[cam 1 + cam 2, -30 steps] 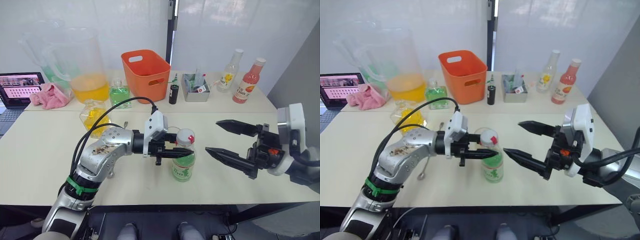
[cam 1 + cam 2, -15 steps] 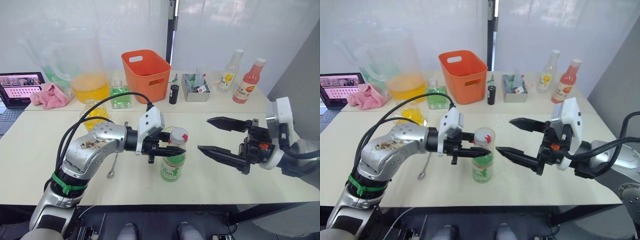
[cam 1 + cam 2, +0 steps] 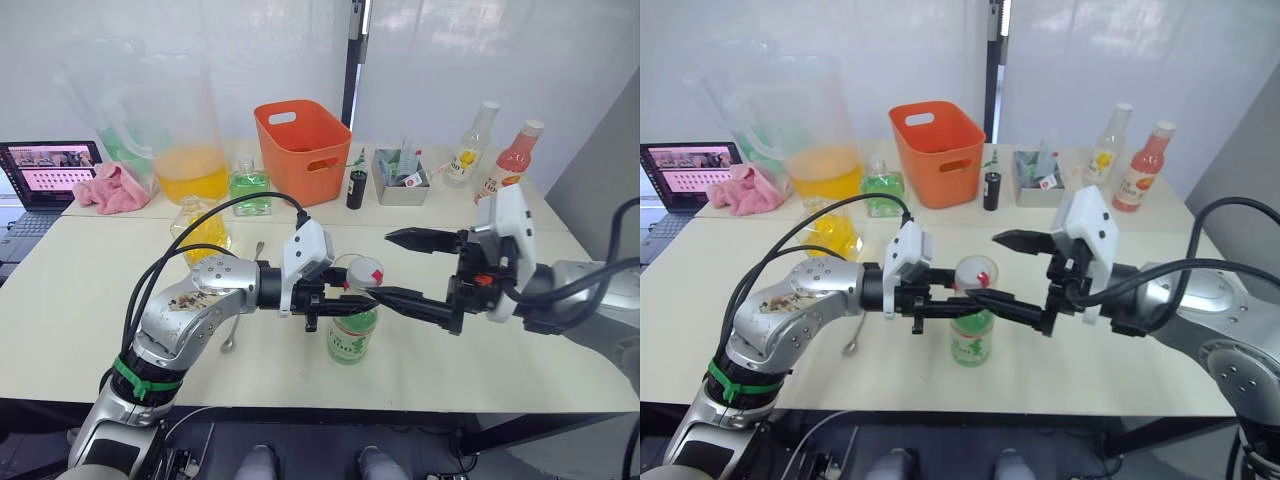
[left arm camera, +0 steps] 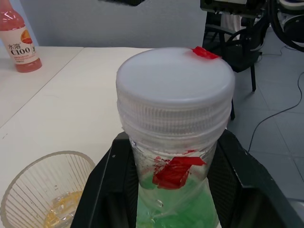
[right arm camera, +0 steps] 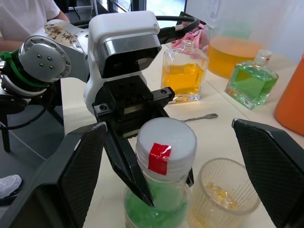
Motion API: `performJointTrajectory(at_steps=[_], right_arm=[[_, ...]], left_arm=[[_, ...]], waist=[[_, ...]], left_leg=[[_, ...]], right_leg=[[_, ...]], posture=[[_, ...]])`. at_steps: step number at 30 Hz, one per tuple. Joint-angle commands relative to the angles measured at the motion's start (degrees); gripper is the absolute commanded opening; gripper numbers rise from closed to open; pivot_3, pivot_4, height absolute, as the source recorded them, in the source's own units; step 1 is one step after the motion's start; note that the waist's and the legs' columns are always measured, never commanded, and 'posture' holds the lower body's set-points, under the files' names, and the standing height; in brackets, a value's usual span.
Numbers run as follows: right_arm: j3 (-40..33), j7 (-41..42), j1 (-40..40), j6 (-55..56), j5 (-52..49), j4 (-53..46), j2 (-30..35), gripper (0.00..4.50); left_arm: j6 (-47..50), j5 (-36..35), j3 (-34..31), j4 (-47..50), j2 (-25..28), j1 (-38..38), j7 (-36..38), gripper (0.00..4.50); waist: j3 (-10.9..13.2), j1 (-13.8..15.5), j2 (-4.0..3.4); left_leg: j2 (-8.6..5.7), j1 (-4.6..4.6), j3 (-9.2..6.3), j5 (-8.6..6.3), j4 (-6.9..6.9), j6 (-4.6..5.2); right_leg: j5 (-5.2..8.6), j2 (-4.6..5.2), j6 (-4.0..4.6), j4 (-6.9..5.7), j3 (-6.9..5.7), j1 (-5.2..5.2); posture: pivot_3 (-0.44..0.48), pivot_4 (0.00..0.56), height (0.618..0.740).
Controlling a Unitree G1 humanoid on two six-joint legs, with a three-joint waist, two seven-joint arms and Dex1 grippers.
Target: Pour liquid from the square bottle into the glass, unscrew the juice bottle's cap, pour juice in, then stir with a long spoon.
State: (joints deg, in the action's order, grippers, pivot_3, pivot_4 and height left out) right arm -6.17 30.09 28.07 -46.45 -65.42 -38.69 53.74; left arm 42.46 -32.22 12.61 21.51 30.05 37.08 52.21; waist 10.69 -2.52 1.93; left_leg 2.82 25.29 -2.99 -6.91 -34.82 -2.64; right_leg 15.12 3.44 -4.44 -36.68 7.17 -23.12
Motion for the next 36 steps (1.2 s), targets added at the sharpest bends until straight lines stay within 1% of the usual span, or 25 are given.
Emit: performJointTrajectory(at_steps=[1,5,8,13,14,16,19,20,23,26,29,32,36], right_arm=[[1.62,-1.98,2.60,-1.48,0.87,-0.24,-1.40,4.50],[3.42,-3.62,4.24,-3.30,1.76,0.52,-3.44,4.50],[4.16,-4.33,4.84,-4.32,2.31,0.92,-4.52,3.66],[4.01,-4.99,4.58,-5.69,2.92,1.38,-5.25,1.92],[3.91,-4.69,4.49,-5.69,2.97,1.36,-5.27,1.72],[3.76,-3.84,4.30,-5.41,3.18,1.31,-5.15,1.72],[4.47,1.70,4.05,-3.22,5.26,1.93,-4.35,1.72],[5.84,6.51,4.26,-1.04,7.76,3.38,-3.64,1.72],[8.84,17.27,5.30,3.93,13.20,8.27,-3.02,1.72],[12.26,27.44,8.23,9.44,18.76,14.52,-2.86,1.72],[16.98,41.25,15.60,15.63,23.46,26.19,-5.64,1.72],[20.19,50.92,21.63,21.20,27.89,36.25,-9.25,1.72],[21.73,58.25,28.39,23.88,31.77,47.02,-13.80,1.72]], left_arm=[[1.36,1.21,1.39,-0.65,0.07,-0.73,-0.93,1.45],[1.62,1.17,1.30,-0.71,-0.09,-0.52,-0.91,1.44],[1.74,1.13,1.27,-0.83,-0.14,-0.31,-0.84,1.44],[2.01,0.92,1.11,-0.73,-0.14,-0.26,-0.90,1.44],[2.08,0.87,1.09,-0.70,-0.13,-0.26,-0.91,1.44],[2.20,0.78,1.04,-0.58,-0.10,-0.28,-0.90,1.44],[2.24,0.79,1.03,-0.60,-0.04,-0.12,-0.82,1.44],[2.31,0.82,1.10,-0.64,-0.05,0.05,-0.82,1.44],[2.45,0.79,1.24,-0.67,-0.04,0.32,-0.83,1.44],[2.61,0.78,1.29,-0.57,-0.02,0.44,-0.92,1.44],[3.36,0.56,1.00,0.20,0.07,0.28,-1.40,1.43],[4.35,0.20,0.72,1.11,0.11,0.14,-2.07,1.43],[5.46,-0.10,0.07,2.25,0.08,-0.36,-3.12,1.43]], waist=[[0.00,0.03,0.00],[0.00,0.14,0.00],[0.00,0.09,0.00],[0.00,0.11,0.00],[0.00,0.10,0.00],[0.00,0.10,0.00],[0.00,0.12,0.00],[0.00,0.12,0.00],[0.00,0.10,0.00],[0.00,0.08,0.00],[0.00,-0.10,0.00],[0.00,-0.20,0.00],[0.00,-0.44,0.00]], left_leg=[[0.00,0.00,0.00,0.00,0.00,0.00],[0.00,0.01,0.00,0.00,0.00,0.00],[0.00,0.01,0.00,0.00,0.00,0.00],[0.00,0.01,-0.01,0.00,0.00,0.00],[0.00,0.01,0.00,0.00,0.00,0.00],[0.00,0.00,-0.01,0.00,0.00,0.00],[0.00,0.00,0.00,0.00,0.00,0.00],[0.00,0.01,0.00,0.00,0.00,0.00],[0.00,0.00,0.00,0.00,-0.02,0.00],[0.00,-0.01,0.00,0.00,-0.01,0.00],[0.00,-0.02,0.01,0.00,-0.03,0.00],[0.00,-0.04,-0.01,0.00,-0.04,0.00],[0.00,-0.05,-0.02,0.00,-0.03,0.00]], right_leg=[[0.00,0.00,0.00,0.00,0.00,0.00],[0.00,0.00,0.00,0.01,0.00,0.00],[0.00,0.00,0.00,0.01,0.00,0.00],[0.00,0.00,0.00,0.01,-0.01,0.01],[0.00,0.00,0.00,0.01,0.00,0.01],[0.00,0.00,0.00,0.00,-0.01,0.01],[0.00,0.00,0.00,0.01,-0.01,0.00],[0.00,0.00,0.00,0.01,-0.01,0.01],[0.00,0.00,-0.01,0.03,-0.01,0.02],[-0.01,0.00,-0.01,0.03,-0.03,0.03],[-0.02,0.00,-0.02,0.03,-0.03,0.05],[-0.02,-0.01,-0.03,-0.01,-0.04,0.05],[-0.06,-0.03,-0.10,-0.06,-0.05,0.03]], posture=[[0.000,0.150,0.740],[0.000,0.150,0.740],[0.000,0.150,0.740],[0.000,0.150,0.740],[0.000,0.150,0.740],[0.000,0.150,0.740],[0.000,0.150,0.740],[0.000,0.150,0.740],[0.000,0.150,0.740],[0.000,0.150,0.740],[0.000,0.150,0.740],[0.000,0.150,0.740],[0.000,0.150,0.740]])
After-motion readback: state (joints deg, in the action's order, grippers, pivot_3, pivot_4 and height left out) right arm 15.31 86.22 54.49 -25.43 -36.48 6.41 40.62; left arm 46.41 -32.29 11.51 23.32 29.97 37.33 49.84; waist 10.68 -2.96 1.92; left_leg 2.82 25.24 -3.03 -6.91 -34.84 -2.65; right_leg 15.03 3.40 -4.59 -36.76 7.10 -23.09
